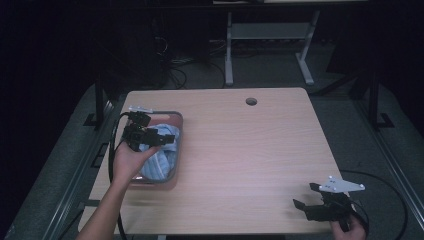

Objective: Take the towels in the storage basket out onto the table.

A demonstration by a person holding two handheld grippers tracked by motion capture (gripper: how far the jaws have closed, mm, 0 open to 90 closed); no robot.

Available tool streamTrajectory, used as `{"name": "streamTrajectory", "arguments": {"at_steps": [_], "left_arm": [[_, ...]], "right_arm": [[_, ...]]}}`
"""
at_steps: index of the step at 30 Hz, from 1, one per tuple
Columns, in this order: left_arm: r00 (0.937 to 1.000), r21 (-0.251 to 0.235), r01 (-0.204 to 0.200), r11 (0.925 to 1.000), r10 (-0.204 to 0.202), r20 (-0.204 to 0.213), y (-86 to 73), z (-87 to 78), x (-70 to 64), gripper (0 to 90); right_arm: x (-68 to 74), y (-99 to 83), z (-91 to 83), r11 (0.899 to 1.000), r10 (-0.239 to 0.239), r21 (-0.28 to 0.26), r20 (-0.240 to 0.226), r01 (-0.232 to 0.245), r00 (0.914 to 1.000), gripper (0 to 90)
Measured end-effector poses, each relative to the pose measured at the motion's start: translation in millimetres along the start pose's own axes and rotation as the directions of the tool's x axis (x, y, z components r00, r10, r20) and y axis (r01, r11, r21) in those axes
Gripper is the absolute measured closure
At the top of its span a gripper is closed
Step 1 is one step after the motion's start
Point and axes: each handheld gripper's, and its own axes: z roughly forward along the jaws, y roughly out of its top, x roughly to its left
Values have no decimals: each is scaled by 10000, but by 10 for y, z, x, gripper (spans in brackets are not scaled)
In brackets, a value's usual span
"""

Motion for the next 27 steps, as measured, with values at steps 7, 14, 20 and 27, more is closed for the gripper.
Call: {"name": "streamTrajectory", "arguments": {"at_steps": [7, 14, 20, 27], "left_arm": [[9965, 537, 544, 9971, -507, -670, -77, 110, 205, 228], [9897, 1042, 648, 9924, -506, -1337, -96, 203, 276, 222], [9787, 1627, 1113, 9804, -797, -1891, -102, 321, 342, 238], [9736, 2662, 1360, 9543, -791, -2139, -118, 495, 383, 308]], "right_arm": [[-6, 0, 1, 10000, -13, 21, -31, 13, 10000, 140], [-8, -6, -16, 10000, 4, 9, -14, -4, 10000, 140], [-12, -12, -33, 10000, 52, -68, -23, -52, 10000, 140], [-15, -19, -49, 9999, 94, -120, -62, -95, 9999, 140]]}}
